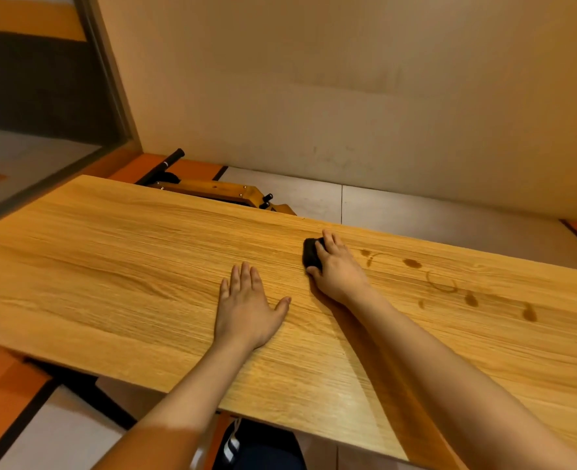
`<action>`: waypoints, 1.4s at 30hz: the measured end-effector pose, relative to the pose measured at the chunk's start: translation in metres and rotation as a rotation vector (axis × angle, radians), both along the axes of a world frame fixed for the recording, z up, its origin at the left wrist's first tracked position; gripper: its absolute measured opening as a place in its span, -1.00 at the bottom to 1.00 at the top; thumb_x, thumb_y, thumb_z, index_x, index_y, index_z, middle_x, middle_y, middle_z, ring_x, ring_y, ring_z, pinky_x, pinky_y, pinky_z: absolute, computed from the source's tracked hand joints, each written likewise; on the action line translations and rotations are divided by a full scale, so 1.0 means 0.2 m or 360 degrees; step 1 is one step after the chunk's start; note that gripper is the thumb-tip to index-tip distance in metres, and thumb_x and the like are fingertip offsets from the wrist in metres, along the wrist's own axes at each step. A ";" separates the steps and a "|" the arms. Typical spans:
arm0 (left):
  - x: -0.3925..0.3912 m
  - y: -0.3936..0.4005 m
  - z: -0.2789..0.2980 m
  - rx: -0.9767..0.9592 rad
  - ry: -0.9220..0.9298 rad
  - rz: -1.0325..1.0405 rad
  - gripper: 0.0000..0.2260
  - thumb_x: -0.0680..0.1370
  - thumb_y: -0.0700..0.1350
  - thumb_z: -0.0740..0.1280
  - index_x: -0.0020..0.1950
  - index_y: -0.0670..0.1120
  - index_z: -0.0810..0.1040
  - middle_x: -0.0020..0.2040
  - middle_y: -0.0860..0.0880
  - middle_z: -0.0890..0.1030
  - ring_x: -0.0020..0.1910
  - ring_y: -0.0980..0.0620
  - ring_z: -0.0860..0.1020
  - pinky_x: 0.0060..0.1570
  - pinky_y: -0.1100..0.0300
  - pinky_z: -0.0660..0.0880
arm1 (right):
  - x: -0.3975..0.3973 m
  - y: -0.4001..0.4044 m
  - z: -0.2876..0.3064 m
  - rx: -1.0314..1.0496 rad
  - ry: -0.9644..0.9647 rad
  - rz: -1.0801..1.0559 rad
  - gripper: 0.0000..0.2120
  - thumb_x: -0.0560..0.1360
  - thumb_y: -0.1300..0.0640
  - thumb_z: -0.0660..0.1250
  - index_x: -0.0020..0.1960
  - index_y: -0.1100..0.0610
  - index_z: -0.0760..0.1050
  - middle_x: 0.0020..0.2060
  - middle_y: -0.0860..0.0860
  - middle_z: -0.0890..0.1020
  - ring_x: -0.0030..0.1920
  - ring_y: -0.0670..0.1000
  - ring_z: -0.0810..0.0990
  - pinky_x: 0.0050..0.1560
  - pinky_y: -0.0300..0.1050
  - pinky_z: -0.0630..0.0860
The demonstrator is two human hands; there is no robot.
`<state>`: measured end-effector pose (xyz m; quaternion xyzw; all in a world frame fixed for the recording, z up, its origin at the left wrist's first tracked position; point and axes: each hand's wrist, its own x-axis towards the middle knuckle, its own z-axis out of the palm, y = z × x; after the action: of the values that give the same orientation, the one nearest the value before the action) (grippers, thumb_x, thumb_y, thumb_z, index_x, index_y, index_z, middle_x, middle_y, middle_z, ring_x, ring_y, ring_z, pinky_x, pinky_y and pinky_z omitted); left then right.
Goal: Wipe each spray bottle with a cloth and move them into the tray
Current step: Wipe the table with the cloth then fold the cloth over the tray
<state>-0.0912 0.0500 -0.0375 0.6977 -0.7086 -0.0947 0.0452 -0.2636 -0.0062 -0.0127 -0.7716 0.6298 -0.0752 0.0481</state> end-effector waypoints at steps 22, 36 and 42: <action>-0.01 0.00 0.00 0.0034 -0.0048 -0.0053 -0.23 0.58 0.32 -0.04 0.57 -0.19 -0.13 0.58 -0.18 -0.15 0.56 -0.11 -0.19 0.50 -0.03 -0.17 | -0.52 0.06 -0.04 -0.0009 -0.0095 -0.0628 -0.59 0.61 0.09 0.08 0.39 0.25 0.28 0.46 0.14 0.20 0.48 0.15 0.05 0.44 0.01 0.01; -0.01 0.02 0.01 -0.0003 -0.0040 -0.0119 -0.31 0.61 0.26 -0.03 0.58 -0.16 -0.07 0.58 -0.15 -0.10 0.56 -0.08 -0.14 0.50 0.02 -0.15 | -0.59 0.27 -0.05 0.0072 -0.0172 -0.0346 -0.54 0.62 0.09 0.10 0.49 0.13 0.15 0.51 0.04 0.07 0.50 0.05 -0.07 0.44 -0.06 -0.04; -0.07 0.04 0.02 0.0007 -0.0016 -0.0238 -0.36 0.64 0.17 -0.02 0.57 -0.20 -0.07 0.58 -0.15 -0.08 0.56 -0.06 -0.12 0.50 0.09 -0.14 | -1.10 0.41 -0.05 0.0048 -0.0198 -0.1014 -0.58 0.62 0.13 0.06 0.45 0.22 0.20 0.49 0.11 0.13 0.49 0.12 0.00 0.44 0.01 0.03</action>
<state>-0.1049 0.0589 -0.0326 0.6435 -0.7587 -0.0958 0.0329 -0.4843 0.0755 -0.0226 -0.5289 0.8365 -0.1240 0.0720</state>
